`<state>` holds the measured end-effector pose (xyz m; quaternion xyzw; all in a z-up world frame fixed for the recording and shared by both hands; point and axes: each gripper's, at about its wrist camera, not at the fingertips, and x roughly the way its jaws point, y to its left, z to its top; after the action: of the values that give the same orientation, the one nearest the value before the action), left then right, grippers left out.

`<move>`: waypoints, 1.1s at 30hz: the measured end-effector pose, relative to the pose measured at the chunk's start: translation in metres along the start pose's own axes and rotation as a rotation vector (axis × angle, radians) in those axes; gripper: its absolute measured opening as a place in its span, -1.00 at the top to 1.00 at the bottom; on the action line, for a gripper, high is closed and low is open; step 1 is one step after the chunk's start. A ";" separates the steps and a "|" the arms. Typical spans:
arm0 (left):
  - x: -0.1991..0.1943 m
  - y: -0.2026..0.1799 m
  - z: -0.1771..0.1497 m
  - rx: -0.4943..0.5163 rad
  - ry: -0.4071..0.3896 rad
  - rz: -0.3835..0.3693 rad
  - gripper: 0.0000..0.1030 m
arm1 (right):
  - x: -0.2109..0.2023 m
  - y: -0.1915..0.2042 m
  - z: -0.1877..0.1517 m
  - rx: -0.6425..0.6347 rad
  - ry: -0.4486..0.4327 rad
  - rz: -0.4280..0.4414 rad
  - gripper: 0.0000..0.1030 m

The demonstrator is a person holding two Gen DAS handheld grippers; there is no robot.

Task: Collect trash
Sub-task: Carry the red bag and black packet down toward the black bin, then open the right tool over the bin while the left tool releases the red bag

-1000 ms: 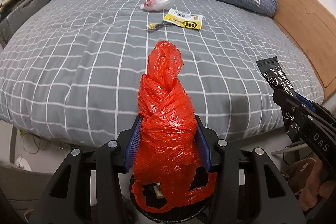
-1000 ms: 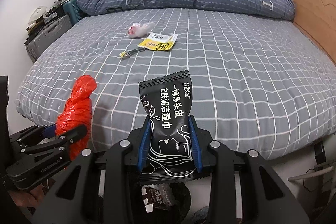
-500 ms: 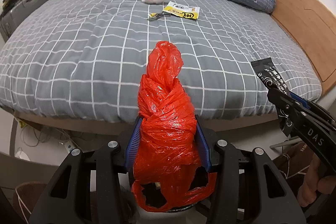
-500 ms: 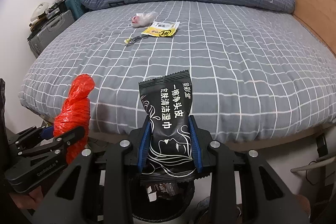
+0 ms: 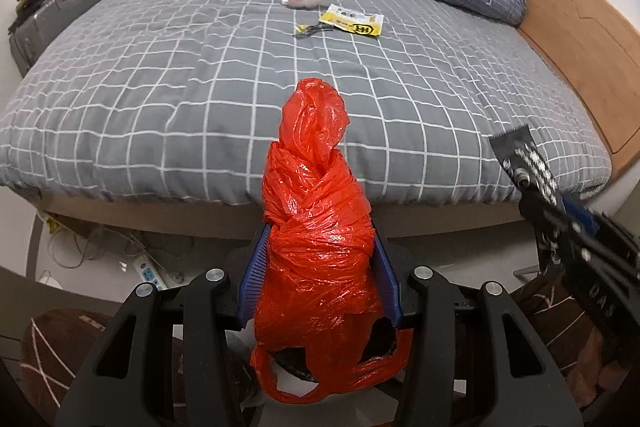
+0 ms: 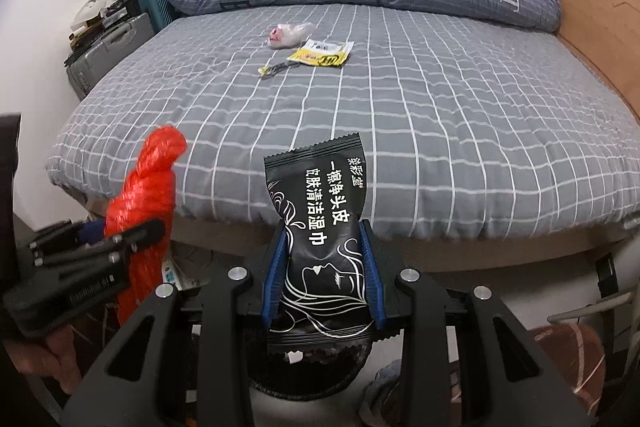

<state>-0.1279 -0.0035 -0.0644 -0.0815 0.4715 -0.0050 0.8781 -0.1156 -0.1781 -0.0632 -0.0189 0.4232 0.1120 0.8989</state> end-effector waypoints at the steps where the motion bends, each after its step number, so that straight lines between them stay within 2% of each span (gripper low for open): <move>1: -0.001 0.001 -0.003 -0.002 0.005 -0.001 0.09 | -0.001 0.000 -0.004 0.002 0.007 0.001 0.36; 11: 0.010 0.007 -0.036 -0.001 0.054 -0.002 0.10 | 0.011 0.005 -0.037 0.000 0.076 -0.010 0.36; 18: 0.040 0.024 -0.058 -0.016 0.114 0.021 0.10 | 0.042 0.004 -0.064 -0.014 0.149 -0.014 0.36; 21: 0.054 0.030 -0.064 -0.019 0.137 0.036 0.10 | 0.059 0.004 -0.074 -0.004 0.190 0.022 0.35; 23: 0.064 0.034 -0.068 -0.021 0.156 0.038 0.10 | 0.073 0.005 -0.080 0.014 0.237 0.051 0.35; 33: 0.097 0.049 -0.068 -0.029 0.213 0.046 0.10 | 0.116 0.022 -0.090 0.008 0.324 0.046 0.31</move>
<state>-0.1340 0.0276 -0.1888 -0.0823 0.5640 0.0133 0.8216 -0.1163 -0.1470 -0.2084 -0.0235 0.5632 0.1264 0.8162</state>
